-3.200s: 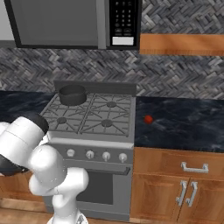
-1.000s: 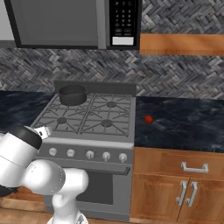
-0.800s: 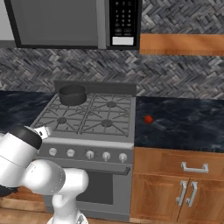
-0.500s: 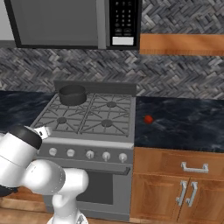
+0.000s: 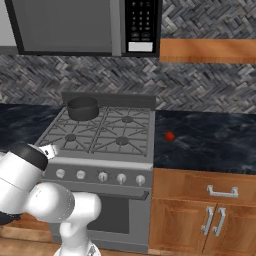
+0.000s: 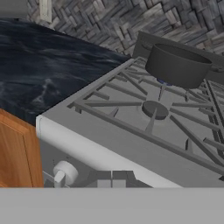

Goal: Turn on the burner for the pot on the stove. Wait thirty seconds for the pot to heat up. Then add the bell pepper to the pot.

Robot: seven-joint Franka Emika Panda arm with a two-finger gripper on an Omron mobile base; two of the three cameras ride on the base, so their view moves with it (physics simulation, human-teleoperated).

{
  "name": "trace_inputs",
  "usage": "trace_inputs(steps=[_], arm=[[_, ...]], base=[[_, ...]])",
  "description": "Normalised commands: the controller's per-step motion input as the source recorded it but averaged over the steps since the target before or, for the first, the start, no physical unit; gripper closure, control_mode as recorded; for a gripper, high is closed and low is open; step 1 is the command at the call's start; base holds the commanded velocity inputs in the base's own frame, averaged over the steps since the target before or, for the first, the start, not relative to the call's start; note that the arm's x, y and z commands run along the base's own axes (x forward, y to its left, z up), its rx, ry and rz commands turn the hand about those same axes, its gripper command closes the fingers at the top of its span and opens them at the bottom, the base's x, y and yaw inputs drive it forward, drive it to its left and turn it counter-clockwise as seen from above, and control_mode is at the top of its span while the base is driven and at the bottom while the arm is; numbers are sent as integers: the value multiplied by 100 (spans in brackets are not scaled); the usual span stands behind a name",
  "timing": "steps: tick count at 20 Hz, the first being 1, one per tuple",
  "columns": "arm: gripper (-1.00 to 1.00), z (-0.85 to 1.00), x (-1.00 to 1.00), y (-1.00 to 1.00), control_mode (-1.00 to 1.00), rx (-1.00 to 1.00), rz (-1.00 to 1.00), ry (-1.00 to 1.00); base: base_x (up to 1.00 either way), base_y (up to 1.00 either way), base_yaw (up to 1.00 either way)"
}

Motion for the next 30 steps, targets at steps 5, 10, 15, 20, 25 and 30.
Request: trace_inputs(steps=[5, 10, 15, 20, 25, 30], arm=[[100, 0, 0, 0, -100, 0, 0, 0], [100, 0, 0, 0, -100, 0, 0, 0], [100, 0, 0, 0, -100, 0, 0, 0], [100, 0, 0, 0, -100, 0, 0, 0], [100, 0, 0, 0, -100, 0, 0, 0], [100, 0, 0, 0, -100, 0, 0, 0]], base=[[0, 0, 0], [0, 0, 0], [0, 0, 0], [0, 0, 0], [0, 0, 0], [0, 0, 0]])
